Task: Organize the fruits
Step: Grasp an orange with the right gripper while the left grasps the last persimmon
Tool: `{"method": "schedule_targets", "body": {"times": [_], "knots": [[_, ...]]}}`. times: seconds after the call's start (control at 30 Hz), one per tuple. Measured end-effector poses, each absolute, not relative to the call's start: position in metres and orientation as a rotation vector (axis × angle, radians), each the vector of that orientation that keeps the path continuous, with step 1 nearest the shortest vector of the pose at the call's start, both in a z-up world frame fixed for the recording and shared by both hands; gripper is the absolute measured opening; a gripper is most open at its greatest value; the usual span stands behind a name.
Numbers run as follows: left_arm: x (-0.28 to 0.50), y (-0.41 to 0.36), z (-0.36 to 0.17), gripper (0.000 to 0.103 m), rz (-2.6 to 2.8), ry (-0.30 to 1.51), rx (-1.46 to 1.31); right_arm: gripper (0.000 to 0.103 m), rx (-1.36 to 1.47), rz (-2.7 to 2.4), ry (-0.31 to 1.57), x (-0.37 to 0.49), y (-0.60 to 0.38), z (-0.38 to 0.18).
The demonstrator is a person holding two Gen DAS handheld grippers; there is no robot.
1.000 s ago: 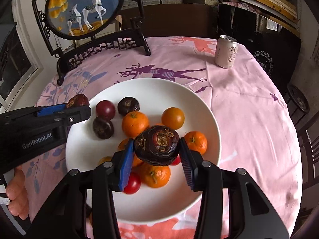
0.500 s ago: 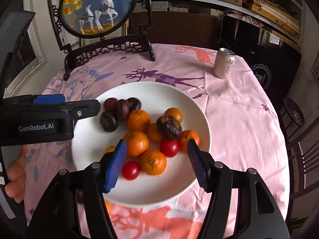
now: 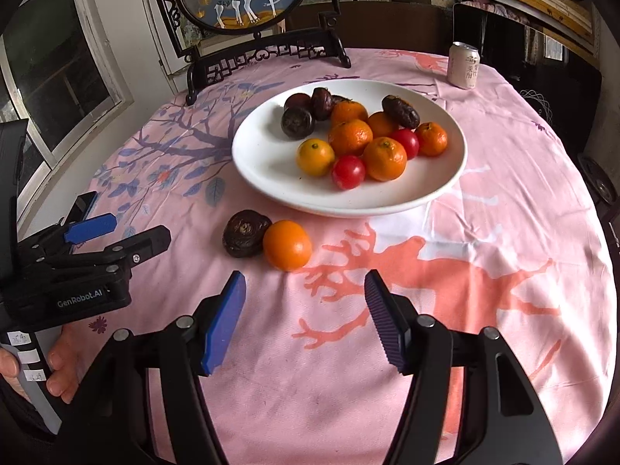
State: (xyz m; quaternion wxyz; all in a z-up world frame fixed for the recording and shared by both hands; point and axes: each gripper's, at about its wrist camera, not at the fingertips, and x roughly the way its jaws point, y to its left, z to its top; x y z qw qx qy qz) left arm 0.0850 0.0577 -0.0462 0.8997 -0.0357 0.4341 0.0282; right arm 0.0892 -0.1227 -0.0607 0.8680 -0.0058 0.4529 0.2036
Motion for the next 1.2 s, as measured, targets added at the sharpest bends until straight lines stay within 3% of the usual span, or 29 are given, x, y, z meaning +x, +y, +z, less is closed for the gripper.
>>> {"method": "schedule_targets", "body": {"times": [0.33,0.4,0.43,0.47,1.0,1.17,1.2], "knots": [[0.074,0.078,-0.046,0.094,0.057,0.906,-0.115,0.064,-0.055,0.449,0.945,0.113,-0.098,-0.081],[0.073,0.079,-0.047,0.094,0.041,0.912,-0.123,0.059,-0.065,0.456,0.941,0.118,-0.094,-0.085],[0.072,0.078,-0.047,0.094,0.027,0.917,-0.124,0.043,-0.060,0.466,0.947,0.123,-0.092,-0.087],[0.072,0.076,-0.046,0.094,0.018,0.920,-0.121,0.037,-0.056,0.467,0.962,0.126,-0.091,-0.091],[0.125,-0.007,-0.080,0.093,-0.069,0.997,0.002,0.036,0.034,0.351,0.975,0.070,-0.176,-0.086],[0.140,-0.018,-0.091,0.074,-0.046,0.994,0.047,0.037,0.052,0.368,0.979,0.073,-0.176,-0.092],[0.140,-0.019,-0.091,0.066,-0.052,0.986,0.049,0.037,0.053,0.373,0.980,0.074,-0.174,-0.092]]}}
